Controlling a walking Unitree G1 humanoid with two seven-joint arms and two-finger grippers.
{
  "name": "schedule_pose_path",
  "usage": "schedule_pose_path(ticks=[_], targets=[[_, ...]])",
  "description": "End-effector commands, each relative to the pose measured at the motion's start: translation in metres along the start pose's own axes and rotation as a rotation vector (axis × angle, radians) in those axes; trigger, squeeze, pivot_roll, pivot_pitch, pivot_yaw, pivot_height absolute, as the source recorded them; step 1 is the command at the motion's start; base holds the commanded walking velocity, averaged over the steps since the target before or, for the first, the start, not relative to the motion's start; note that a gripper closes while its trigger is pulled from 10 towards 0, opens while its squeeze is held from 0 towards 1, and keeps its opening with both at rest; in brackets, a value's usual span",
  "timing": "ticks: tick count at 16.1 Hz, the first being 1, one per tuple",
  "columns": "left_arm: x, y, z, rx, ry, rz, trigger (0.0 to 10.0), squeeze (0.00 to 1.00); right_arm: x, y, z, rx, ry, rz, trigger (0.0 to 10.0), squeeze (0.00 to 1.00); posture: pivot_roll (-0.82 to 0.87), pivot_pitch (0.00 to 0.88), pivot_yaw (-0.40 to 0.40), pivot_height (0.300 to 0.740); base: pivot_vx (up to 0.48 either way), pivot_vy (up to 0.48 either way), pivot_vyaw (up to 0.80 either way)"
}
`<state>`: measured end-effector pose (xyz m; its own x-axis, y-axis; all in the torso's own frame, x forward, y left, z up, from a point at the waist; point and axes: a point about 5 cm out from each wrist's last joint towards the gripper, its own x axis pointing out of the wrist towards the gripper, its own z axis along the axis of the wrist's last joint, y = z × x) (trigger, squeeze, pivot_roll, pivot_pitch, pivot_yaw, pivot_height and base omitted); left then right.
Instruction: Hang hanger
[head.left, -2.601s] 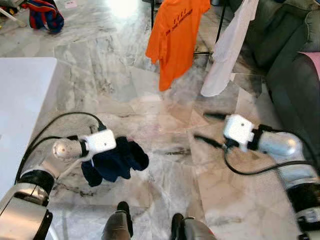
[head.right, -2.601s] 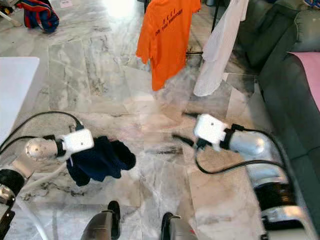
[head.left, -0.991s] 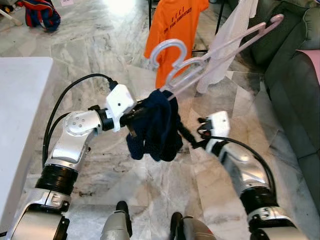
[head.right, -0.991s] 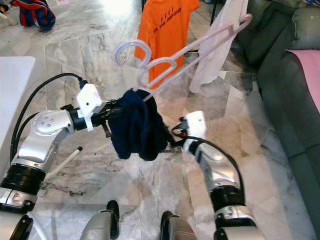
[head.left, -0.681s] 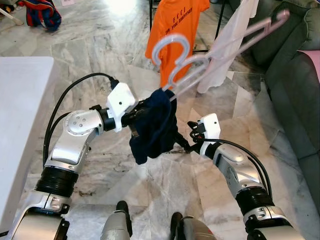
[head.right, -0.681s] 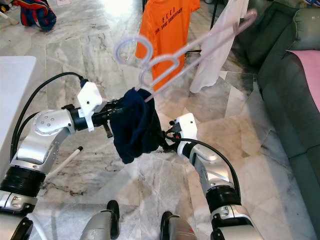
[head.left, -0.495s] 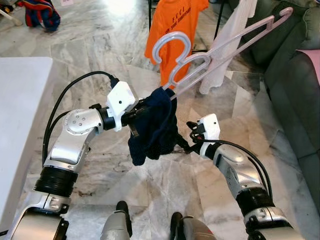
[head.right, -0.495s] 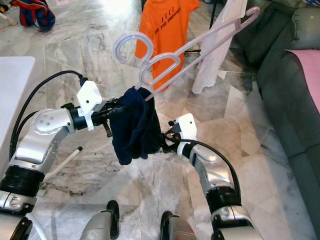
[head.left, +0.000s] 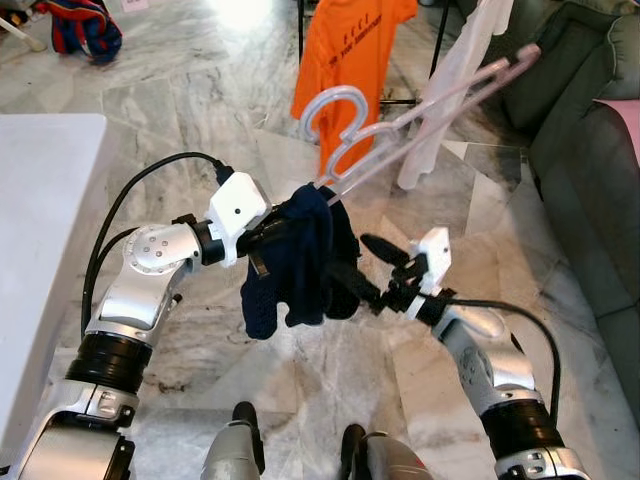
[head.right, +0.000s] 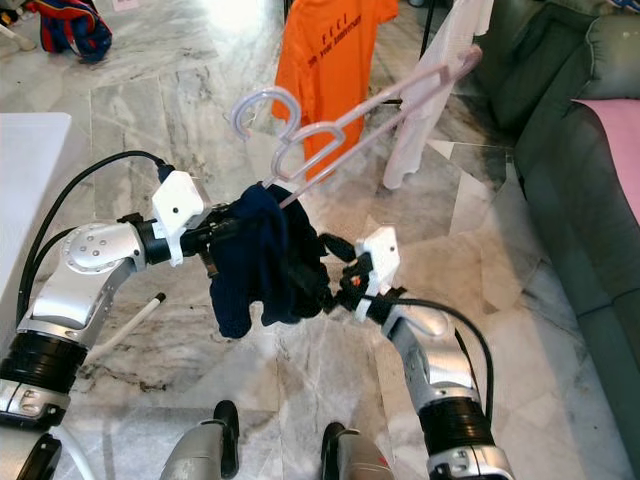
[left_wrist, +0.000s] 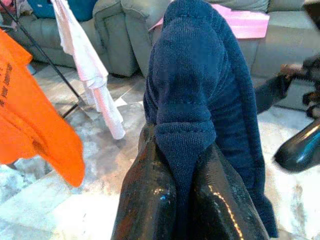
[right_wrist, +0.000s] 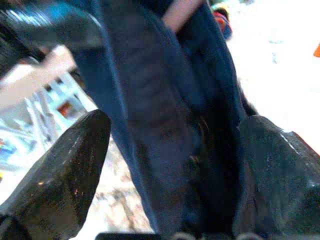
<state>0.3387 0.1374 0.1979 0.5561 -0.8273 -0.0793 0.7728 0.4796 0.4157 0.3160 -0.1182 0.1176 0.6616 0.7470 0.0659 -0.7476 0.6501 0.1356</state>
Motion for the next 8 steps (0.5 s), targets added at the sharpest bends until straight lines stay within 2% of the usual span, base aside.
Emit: schedule_pose_path(ticks=[1, 5, 8], targets=[[0.002, 0.000, 0.015, 0.030, -0.053, -0.024, 0.0, 0.00, -0.003, -0.002, -0.007, -0.013, 0.036, -0.028, 10.0, 0.00, 0.04, 0.297, -0.029, 0.740, 0.000, 0.000, 0.00], [-0.001, 0.000, 0.024, 0.021, -0.085, -0.047, 0.0, 0.00, -0.003, -0.016, -0.008, -0.077, 0.072, -0.139, 10.0, 0.00, 0.05, 0.298, -0.034, 0.740, 0.000, 0.000, 0.00], [-0.001, -0.003, 0.033, 0.014, -0.113, -0.066, 0.0, 0.00, -0.002, -0.018, -0.014, -0.082, 0.095, -0.157, 10.0, 0.00, 0.05, 0.298, -0.036, 0.740, 0.000, 0.000, 0.00]])
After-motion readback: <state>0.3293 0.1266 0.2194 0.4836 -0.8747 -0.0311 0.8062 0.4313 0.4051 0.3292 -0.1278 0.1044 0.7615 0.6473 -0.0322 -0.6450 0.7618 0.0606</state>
